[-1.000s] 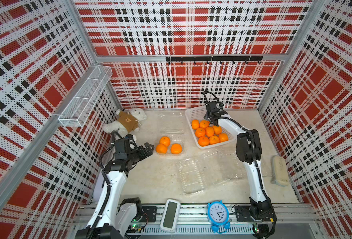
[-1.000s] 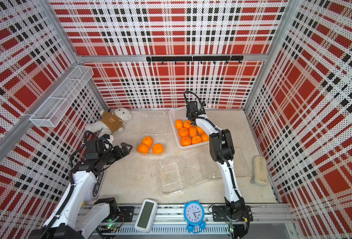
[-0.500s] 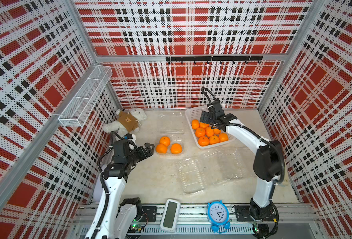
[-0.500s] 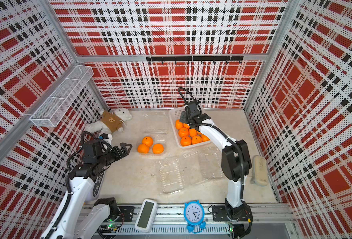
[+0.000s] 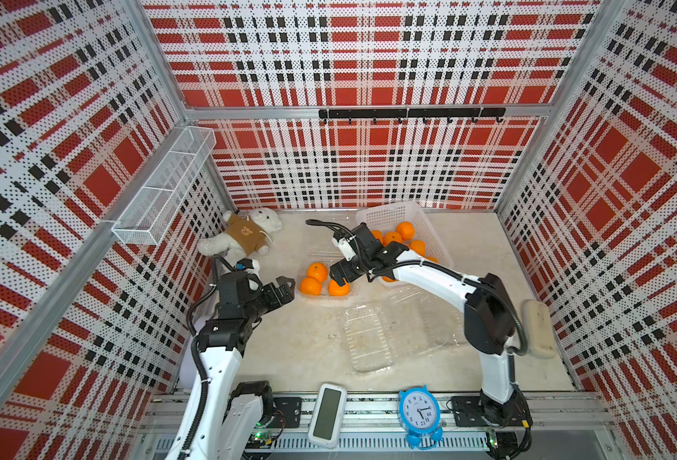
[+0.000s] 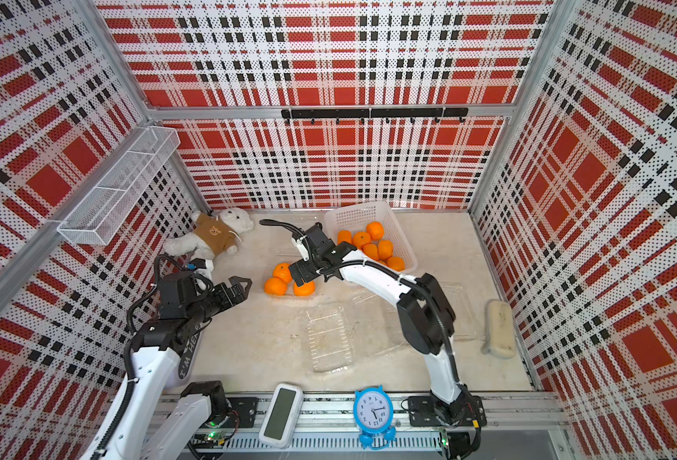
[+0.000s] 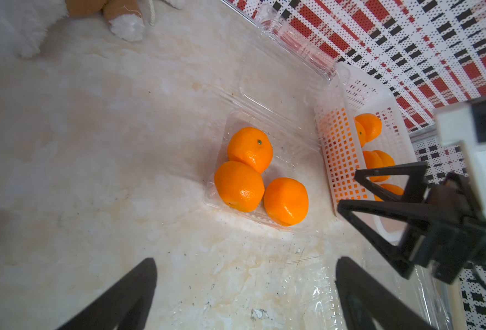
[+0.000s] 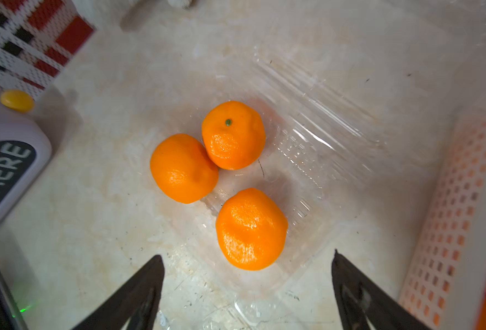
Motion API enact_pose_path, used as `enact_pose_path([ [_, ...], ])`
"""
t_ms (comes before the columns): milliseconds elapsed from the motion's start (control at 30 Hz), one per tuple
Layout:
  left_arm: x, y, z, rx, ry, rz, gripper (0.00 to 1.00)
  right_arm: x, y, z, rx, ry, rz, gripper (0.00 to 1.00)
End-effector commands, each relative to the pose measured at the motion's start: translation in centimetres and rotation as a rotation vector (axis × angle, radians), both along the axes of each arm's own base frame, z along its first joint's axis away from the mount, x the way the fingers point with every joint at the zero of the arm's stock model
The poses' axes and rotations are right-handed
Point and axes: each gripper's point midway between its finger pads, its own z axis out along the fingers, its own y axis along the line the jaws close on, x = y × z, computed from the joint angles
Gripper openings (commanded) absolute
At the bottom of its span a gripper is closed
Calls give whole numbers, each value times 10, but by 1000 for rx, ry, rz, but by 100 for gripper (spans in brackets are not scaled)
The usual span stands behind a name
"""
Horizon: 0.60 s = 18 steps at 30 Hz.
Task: Take oranges out of containers
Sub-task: Pick up the orange from the packing box.
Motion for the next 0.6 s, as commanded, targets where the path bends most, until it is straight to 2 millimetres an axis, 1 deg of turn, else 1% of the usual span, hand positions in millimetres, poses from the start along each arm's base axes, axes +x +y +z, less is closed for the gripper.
enact_pose_path([
  [0, 1, 6, -4, -12, 24, 24, 99, 4, 13, -3, -48, -10, 92, 93],
  [67, 1, 6, -5, -14, 29, 21, 99, 7, 18, -14, -72, 7, 105, 93],
  [200, 0, 7, -3, -11, 20, 25, 99, 11, 18, -31, -123, 28, 107, 94],
  [267, -1, 7, -3, -7, 18, 26, 99, 8, 18, -42, -138, 45, 115, 93],
  [567, -2, 5, -3, -1, 19, 23, 99, -10, 33, -74, -165, 104, 169, 94],
])
